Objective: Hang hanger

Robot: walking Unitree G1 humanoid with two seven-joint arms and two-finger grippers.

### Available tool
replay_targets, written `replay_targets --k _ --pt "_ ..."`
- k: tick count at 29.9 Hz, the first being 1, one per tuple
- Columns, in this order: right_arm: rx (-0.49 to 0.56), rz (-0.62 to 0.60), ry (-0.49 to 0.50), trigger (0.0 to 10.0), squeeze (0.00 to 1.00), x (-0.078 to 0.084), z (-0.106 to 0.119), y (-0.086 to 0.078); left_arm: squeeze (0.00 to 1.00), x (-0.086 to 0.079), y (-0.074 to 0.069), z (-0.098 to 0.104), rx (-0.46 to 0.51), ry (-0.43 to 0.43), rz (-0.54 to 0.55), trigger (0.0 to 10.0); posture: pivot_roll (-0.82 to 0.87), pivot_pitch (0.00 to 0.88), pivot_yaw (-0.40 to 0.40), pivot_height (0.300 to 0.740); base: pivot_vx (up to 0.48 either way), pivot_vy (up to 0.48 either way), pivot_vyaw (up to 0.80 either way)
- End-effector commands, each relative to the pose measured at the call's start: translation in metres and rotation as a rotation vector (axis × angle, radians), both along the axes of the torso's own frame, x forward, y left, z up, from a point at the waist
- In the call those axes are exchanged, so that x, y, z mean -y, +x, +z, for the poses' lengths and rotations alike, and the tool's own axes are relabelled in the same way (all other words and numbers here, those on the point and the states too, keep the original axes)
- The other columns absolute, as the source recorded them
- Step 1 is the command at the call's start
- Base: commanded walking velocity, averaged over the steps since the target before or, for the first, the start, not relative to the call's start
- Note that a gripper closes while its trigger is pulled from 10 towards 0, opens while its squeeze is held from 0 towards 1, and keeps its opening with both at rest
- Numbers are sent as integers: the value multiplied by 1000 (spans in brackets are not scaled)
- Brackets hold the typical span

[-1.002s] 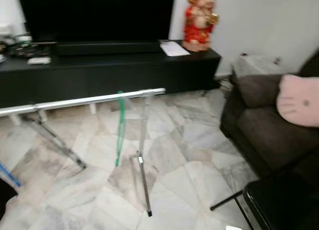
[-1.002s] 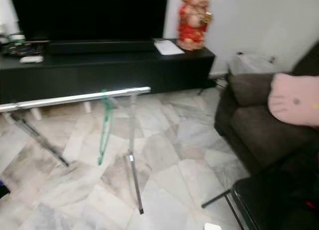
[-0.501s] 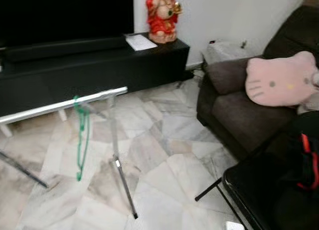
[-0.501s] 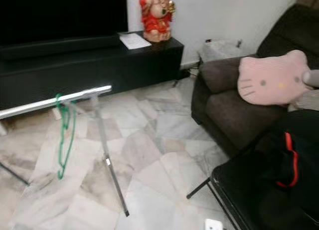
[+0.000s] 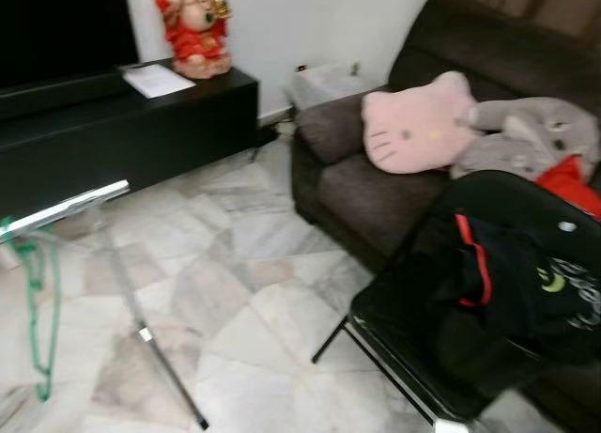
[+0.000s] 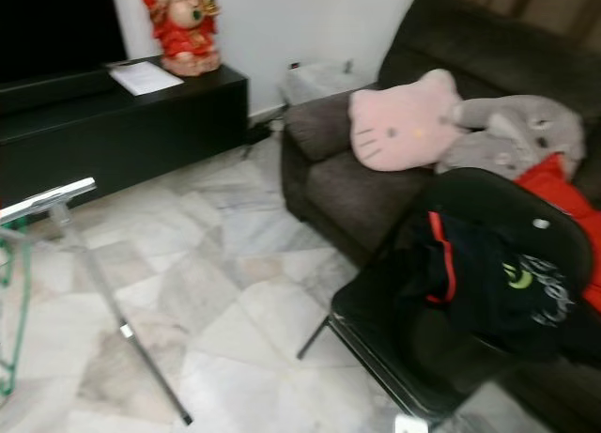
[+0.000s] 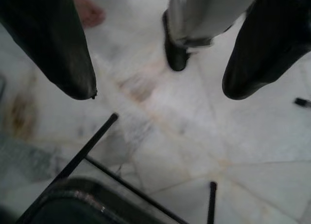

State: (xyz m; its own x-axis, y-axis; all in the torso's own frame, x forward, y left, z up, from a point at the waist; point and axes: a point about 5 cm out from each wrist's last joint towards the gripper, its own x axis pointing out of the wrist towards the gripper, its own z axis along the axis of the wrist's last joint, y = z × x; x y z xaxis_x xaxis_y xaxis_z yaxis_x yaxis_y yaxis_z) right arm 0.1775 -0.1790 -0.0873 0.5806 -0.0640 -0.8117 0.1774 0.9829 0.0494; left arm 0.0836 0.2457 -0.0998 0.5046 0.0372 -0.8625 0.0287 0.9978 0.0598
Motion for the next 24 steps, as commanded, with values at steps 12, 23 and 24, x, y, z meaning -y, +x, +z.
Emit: replay_targets --k 12,23,24 --pt "15 -42 -6 10000 0 7 -1 -6 0 4 -6 -3 -26 -9 -6 10000 85 83 -62 740 0 0 -715" --pt "42 -46 5 10000 0 6 0 -5 0 4 -6 -3 -26 -10 -4 10000 85 81 -62 740 0 0 -714" --pt "42 -45 5 10000 0 6 0 -5 0 4 -6 -3 -26 -10 -5 10000 85 81 -62 740 0 0 -712"
